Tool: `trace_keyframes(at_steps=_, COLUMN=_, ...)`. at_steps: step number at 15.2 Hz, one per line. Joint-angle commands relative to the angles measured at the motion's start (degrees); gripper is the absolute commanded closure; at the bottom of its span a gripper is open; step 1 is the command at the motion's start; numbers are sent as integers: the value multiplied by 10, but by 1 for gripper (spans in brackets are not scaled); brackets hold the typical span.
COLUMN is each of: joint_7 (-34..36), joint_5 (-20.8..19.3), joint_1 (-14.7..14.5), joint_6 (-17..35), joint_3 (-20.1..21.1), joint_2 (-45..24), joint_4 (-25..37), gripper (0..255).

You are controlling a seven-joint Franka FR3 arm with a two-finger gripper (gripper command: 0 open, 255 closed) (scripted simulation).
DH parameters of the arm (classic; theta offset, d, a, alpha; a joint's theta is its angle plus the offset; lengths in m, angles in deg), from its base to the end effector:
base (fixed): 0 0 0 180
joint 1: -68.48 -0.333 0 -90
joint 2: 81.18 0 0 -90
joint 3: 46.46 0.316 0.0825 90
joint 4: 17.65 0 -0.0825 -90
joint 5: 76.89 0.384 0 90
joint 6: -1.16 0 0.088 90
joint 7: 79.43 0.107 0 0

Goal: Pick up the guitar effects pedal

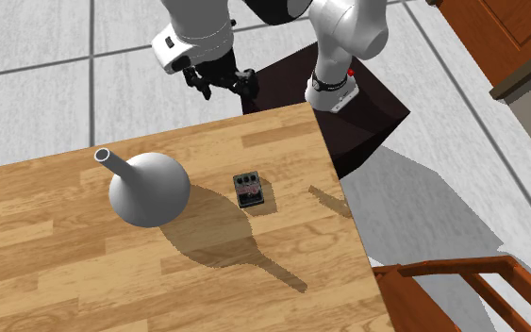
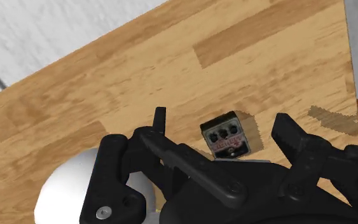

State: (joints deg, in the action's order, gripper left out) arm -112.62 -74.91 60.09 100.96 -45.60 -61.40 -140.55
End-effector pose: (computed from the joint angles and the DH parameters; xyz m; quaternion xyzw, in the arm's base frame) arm 0.4387 0.0753 0.5396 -0.9331 -0.3581 0.0253 0.0201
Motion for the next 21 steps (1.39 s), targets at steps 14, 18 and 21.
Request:
trace_keyframes(at_steps=14, joint_7=-311, joint_5=-117, joint_1=-100, joint_6=32, joint_3=83, joint_2=-283, joint_4=130, gripper=0)
trace_keyframes(at_steps=18, joint_7=-306, joint_5=-120, joint_1=-100, joint_6=60, joint_3=82, joint_2=-294, joint_4=113, gripper=0)
trace_keyframes(at_steps=21, joint_7=-302, joint_5=-123, joint_1=-100, joint_6=81, joint_3=82, joint_2=-304, joint_4=102, gripper=0)
